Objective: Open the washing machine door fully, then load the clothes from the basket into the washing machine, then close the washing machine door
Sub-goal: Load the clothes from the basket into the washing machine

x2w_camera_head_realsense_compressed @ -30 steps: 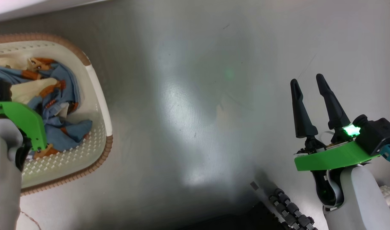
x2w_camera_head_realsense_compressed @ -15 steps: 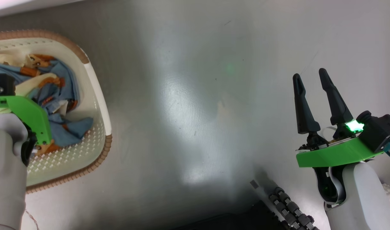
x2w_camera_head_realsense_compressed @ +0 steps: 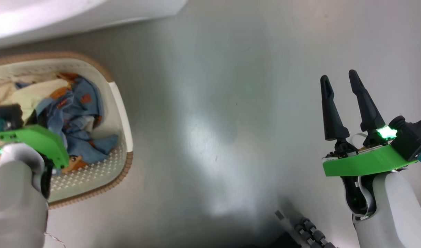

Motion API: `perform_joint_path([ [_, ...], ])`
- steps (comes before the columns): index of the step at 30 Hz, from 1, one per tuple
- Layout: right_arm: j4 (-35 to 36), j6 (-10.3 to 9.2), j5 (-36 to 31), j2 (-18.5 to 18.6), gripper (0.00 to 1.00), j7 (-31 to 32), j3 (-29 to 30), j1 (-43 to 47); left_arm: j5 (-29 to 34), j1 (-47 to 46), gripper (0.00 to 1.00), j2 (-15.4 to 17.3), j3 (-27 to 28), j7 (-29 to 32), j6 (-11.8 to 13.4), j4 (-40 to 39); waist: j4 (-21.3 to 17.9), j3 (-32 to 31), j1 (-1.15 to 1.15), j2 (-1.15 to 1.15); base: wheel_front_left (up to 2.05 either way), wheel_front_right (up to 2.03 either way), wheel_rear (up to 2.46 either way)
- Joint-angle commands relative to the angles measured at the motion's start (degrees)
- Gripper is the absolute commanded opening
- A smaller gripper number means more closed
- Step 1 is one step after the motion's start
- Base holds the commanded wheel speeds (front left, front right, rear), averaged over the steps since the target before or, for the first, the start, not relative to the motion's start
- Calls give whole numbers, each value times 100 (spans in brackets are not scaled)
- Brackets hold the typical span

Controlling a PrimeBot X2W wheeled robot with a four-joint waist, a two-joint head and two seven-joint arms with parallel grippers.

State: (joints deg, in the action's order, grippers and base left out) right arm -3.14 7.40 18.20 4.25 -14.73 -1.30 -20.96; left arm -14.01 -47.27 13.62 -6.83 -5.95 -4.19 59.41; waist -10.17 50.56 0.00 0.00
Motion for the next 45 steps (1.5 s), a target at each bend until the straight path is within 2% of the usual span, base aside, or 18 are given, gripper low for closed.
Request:
perform_joint_path([
  [1, 76, 9, -23, 46, 100, -27, -92, 199, -53, 295, 0, 172, 136, -159, 55, -38, 135, -312, 0, 0, 0, 0, 0],
  [6, 46, 9, -62, 87, 100, -27, -93, 254, -125, 493, 0, 48, 158, -652, 80, -97, 290, -691, 0, 0, 0, 0, 0],
  [11, 0, 9, -66, 121, 100, -27, -111, 289, -119, 721, 0, -26, 170, -867, 153, -472, 413, -1077, 0, 0, 0, 0, 0],
  [18, -107, 9, -112, 127, 100, -27, -150, 443, -83, 1425, 0, -131, 364, -902, 301, -1755, 537, -1664, 0, 0, 0, 0, 0],
  [26, -242, 9, -127, 186, 100, -27, -181, 599, 13, 2366, 0, -391, 607, -904, 417, -3150, 651, -2333, 0, 0, 0, 0, 0],
  [45, -439, 9, -362, 178, 100, -27, -368, 968, 512, 3869, 0, -803, 1001, -905, 653, -5263, 644, -3548, 0, 0, 0, 0, 0],
])
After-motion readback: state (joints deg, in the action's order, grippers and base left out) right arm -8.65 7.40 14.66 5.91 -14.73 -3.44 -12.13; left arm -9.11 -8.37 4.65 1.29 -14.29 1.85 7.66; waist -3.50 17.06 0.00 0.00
